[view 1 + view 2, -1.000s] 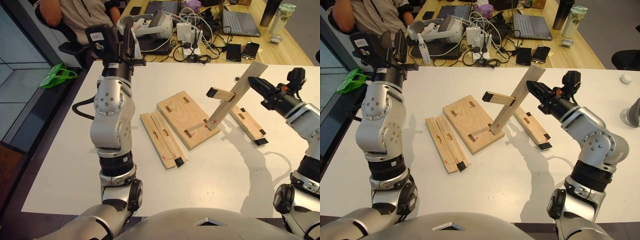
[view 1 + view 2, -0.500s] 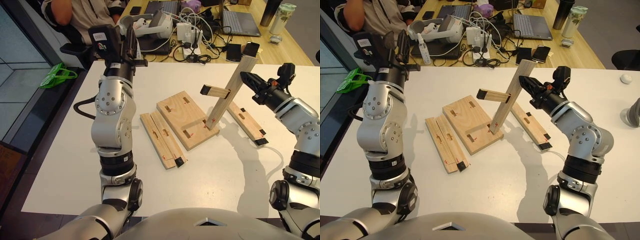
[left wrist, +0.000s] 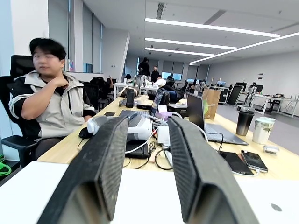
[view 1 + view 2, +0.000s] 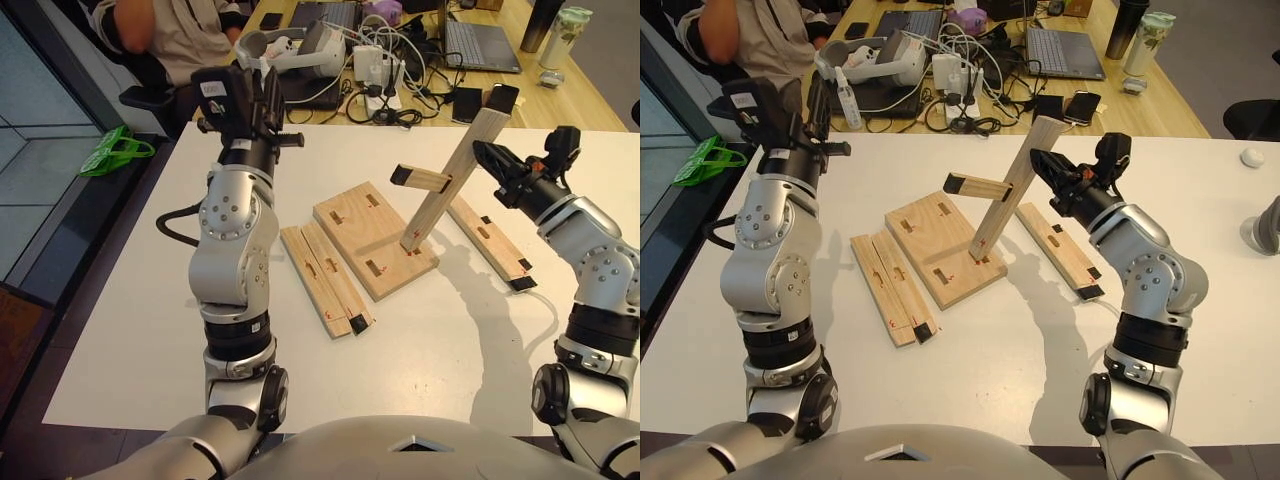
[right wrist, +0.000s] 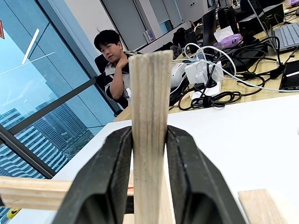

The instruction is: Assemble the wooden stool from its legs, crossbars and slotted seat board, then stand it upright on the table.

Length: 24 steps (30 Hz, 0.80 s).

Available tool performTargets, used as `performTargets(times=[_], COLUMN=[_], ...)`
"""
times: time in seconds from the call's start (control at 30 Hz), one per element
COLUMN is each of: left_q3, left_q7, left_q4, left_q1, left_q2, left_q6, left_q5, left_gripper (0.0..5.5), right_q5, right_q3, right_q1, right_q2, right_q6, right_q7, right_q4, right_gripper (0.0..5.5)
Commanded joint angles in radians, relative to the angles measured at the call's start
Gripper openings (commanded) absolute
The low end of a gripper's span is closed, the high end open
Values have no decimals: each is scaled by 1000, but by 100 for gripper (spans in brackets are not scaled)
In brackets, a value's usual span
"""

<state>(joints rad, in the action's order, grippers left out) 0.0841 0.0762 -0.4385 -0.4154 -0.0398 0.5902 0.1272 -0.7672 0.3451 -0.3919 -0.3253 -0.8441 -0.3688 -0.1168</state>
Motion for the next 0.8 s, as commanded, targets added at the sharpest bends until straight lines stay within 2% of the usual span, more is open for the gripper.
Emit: performTargets(times=[0.03,0.43,0.67,0.8], left_q3=[-5,0,-3,-2], left_q7=[5,-2,-4,-5], left_q4=[-21,-18,-14,-15], left_q1=[4,-10,-16,-17], left_q2=[3,-6,-4,-4], left_q6=[27,35,34,34], left_q5=[-3,-1,-2,0], left_gripper=[155,155,155,155], right_q5=[12,-2,53,85], right_q3=[10,25,-43,-83], right_q1=[-1,-15,-75,-43], right_q2=[-31,-53,-132,-138], right_q6=[20,45,67,93], right_q7=[-3,-20,-135,-176], right_q4=[10,38,127,124], right_gripper=[99,99,99,99])
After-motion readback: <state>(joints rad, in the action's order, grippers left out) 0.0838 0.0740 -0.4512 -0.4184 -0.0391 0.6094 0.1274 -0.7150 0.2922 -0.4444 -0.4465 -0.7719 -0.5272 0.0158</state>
